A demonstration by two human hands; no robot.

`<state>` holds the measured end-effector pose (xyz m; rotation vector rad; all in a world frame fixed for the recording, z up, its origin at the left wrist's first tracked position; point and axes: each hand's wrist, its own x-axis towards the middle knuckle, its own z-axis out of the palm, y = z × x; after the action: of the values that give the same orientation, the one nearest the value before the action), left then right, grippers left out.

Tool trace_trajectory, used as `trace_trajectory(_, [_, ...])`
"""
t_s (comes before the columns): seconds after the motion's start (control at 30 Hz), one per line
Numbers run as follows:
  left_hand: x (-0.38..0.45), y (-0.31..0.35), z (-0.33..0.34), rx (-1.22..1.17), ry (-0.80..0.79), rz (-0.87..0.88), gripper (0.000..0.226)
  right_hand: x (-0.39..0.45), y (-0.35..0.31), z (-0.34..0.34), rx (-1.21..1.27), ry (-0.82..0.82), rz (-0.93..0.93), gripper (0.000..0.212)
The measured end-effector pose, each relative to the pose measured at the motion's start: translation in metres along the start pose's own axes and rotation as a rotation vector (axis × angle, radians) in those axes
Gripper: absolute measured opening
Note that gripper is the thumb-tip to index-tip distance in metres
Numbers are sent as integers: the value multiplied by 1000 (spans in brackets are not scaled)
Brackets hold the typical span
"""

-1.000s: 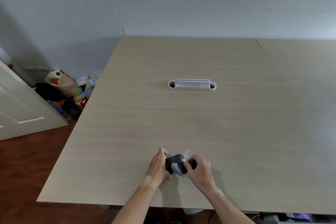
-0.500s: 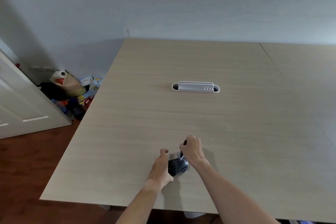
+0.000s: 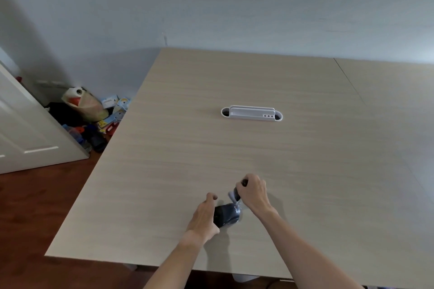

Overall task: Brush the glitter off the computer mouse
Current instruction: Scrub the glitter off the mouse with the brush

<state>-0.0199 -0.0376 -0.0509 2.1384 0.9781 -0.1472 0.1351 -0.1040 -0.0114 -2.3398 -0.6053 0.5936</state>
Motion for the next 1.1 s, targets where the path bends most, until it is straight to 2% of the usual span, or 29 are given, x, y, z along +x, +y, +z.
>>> trace_trajectory(0.13, [9,-5,-4,26,-43,33,54,-12,20,-1,63,-156,41,14])
trace_trajectory(0.2, [13,-3,-8,48,-68,48,51,-17,31,-1,22,-96,74,15])
trace_trajectory(0.27, [15,-1,-10,71,-74,60,51,-21,38,-2,-9,31,86,15])
trace_trajectory(0.33, [17,-1,-10,88,-82,74,52,-24,37,-5,42,89,84,15])
trace_trajectory(0.43, [19,-3,-9,100,-94,90,52,-27,33,-6,158,-3,112,15])
trace_trajectory(0.5, [20,-4,-10,99,-104,89,54,-28,37,-3,136,-72,123,13])
trace_trajectory(0.6, [21,-3,-10,97,-105,84,56,-31,46,-1,71,31,117,13])
trace_trajectory(0.7, [22,-5,-8,94,-105,99,57,-36,49,-4,138,90,128,15])
trace_trajectory(0.83, [23,-7,-5,128,-101,133,54,-37,51,-2,161,19,164,13])
trace_trajectory(0.9, [24,-7,-4,137,-96,132,55,-35,52,-1,90,55,147,15])
trace_trajectory(1.0, [25,-8,-4,140,-101,122,59,-32,44,0,119,100,121,15])
trace_trajectory(1.1, [26,-12,-3,112,-105,104,60,-31,34,4,173,-25,106,14])
